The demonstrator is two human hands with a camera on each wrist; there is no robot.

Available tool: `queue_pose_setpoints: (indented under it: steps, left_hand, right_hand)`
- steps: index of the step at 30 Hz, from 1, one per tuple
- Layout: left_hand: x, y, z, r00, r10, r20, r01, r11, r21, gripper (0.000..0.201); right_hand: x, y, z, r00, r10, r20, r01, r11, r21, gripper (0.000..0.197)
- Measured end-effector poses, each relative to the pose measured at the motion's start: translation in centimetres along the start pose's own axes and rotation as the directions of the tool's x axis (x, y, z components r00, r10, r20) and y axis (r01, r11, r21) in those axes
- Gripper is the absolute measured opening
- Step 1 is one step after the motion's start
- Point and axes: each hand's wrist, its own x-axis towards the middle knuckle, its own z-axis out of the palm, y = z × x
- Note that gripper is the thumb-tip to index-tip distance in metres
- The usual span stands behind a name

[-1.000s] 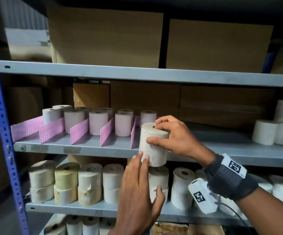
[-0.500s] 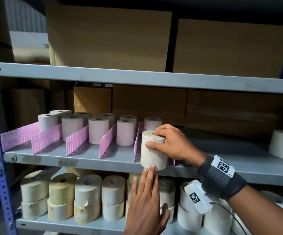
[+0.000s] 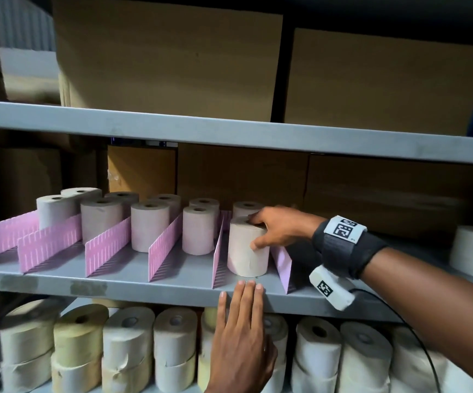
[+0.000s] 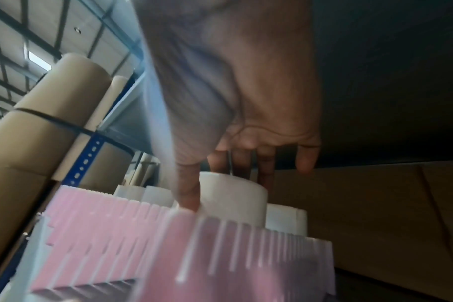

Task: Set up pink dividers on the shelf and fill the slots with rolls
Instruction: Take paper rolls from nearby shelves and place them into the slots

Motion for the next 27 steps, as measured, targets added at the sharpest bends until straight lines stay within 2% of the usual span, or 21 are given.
queue_pose_setpoints:
  steps: [7,11,16,18,22,27]
  left_hand:
    - [0.2,-0.2,1.3,0.996,-0.003,-0.093,-0.001,0.999,-0.04,0.079]
    - [0.4,0.0,1.6,0.995,-0.019,-0.103,0.013,0.998,-0.058,0.08]
    - [1.0,-0.1,1.2,0.997,-0.006,-0.078,0.002,0.998,-0.058,0.072]
    - [0.9,-0.2,1.4,0.998,-0.002,-0.066,-0.002,0.998,-0.061,0.076]
    - [0.7,-0.1,1.4,1.0,0.009,0.012,-0.008,0.998,-0.068,0.098]
    - [0.2,-0.7,-0.1,0.995,0.085,0.057,-0.083,0.996,-0.041,0.106]
  right_hand:
    - [3.1,2.0,0.4,0.997,0.014,0.07,-0.015,1.0,0.013,0.072]
    - [4.4,3.0,1.0,0.998,-0.008,0.067,-0.002,0.989,0.149,0.059]
    - [5.1,3.8,1.2,0.999,-0.03,0.036,0.024,0.988,0.152,0.055]
    - [5.1,4.1,1.2,0.999,-0.035,0.034,0.03,0.989,0.143,0.056]
    - [4.7,4.1,1.5,0.999,-0.027,0.024,0.024,0.991,0.132,0.06]
    - [2.8,3.3,0.3,0.998,-0.023,0.066,0.018,0.997,0.075,0.072]
